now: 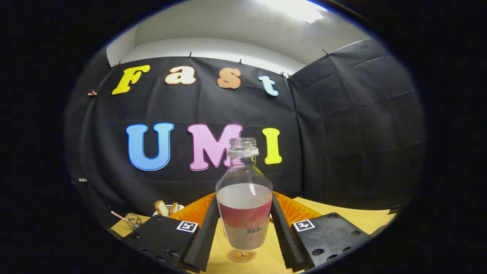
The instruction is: Take the bottle from table, then pour the juice into the cup, finally place the bottle on the coaster
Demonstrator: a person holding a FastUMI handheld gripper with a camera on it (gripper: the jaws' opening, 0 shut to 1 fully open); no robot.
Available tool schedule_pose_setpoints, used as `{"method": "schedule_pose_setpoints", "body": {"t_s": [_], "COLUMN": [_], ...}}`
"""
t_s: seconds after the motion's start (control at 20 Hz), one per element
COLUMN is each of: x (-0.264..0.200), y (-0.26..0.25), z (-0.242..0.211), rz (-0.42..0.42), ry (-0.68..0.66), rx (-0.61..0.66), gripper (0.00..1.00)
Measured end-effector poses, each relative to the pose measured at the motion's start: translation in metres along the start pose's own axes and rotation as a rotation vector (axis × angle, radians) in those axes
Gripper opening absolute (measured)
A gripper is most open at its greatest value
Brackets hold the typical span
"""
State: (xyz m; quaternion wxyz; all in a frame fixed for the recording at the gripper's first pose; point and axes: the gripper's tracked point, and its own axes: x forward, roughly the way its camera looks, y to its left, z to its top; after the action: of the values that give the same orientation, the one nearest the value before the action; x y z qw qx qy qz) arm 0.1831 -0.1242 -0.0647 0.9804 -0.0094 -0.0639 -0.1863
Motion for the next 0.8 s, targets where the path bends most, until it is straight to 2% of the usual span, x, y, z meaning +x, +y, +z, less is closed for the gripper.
{"method": "schedule_pose_setpoints", "body": {"t_s": [0.3, 0.5, 0.8], "x": [0.037, 0.049, 0.072], "y": [0.014, 0.029, 0.029], "z": [-0.084, -0.153, -0.199], "rz": [-0.070, -0.071, -0.088], "ry": [0.077, 0.172, 0.223], "rx": [-0.104, -0.135, -0.165], "gripper": [0.76, 0.77, 0.77]}}
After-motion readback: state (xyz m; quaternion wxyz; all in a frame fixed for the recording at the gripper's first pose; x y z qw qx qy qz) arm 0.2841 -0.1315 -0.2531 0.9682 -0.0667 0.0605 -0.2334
